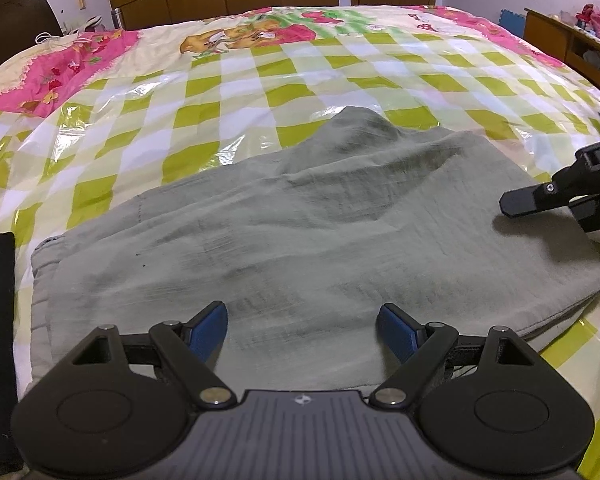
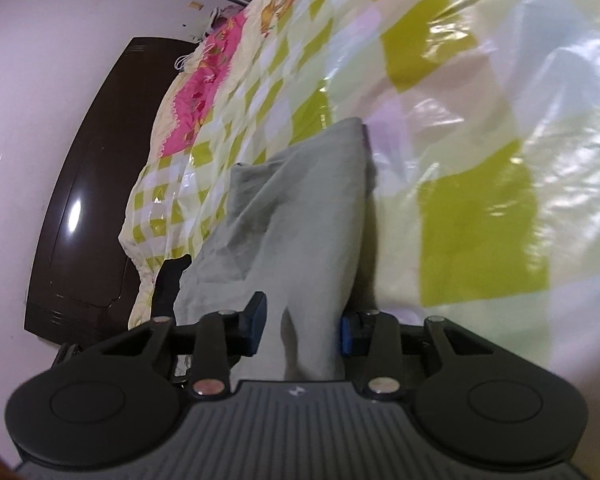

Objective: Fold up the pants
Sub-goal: 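Lift the held grey pants edge with the right gripper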

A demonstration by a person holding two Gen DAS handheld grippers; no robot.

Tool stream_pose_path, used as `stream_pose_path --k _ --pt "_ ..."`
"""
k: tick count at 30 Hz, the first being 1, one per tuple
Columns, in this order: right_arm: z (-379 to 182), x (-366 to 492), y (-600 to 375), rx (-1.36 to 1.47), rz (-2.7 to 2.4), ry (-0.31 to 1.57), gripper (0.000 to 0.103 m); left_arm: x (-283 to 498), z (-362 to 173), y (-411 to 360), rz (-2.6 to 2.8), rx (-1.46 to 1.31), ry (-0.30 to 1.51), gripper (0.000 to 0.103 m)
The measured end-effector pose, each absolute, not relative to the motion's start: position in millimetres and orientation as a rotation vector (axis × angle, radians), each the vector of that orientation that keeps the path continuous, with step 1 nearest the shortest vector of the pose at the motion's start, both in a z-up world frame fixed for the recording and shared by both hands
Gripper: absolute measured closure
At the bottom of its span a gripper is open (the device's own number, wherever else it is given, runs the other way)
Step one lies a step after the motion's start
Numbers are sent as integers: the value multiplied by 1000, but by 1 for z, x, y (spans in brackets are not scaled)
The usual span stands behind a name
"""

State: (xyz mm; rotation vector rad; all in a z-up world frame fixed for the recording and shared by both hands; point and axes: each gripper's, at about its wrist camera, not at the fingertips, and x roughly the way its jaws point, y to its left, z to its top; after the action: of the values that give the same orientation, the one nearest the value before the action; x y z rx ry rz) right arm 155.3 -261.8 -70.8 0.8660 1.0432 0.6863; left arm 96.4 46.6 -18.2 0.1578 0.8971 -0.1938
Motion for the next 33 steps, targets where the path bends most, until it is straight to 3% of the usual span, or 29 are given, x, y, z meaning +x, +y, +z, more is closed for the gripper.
stream_pose_path --k 2,4,10,15,33 --pt "-67 155 -259 842 676 1037 87 96 -18 46 -197 156 897 9" --pt "-64 151 -261 837 675 1014 93 97 -19 44 -204 161 897 9" --pt "-74 163 -244 833 654 1050 97 102 -20 29 -199 197 904 8" --pt "-51 149 -241 625 579 990 101 104 -19 5 -251 238 908 8" --pt "-18 103 -346 402 241 905 100 112 -15 -130 -505 364 849 8"
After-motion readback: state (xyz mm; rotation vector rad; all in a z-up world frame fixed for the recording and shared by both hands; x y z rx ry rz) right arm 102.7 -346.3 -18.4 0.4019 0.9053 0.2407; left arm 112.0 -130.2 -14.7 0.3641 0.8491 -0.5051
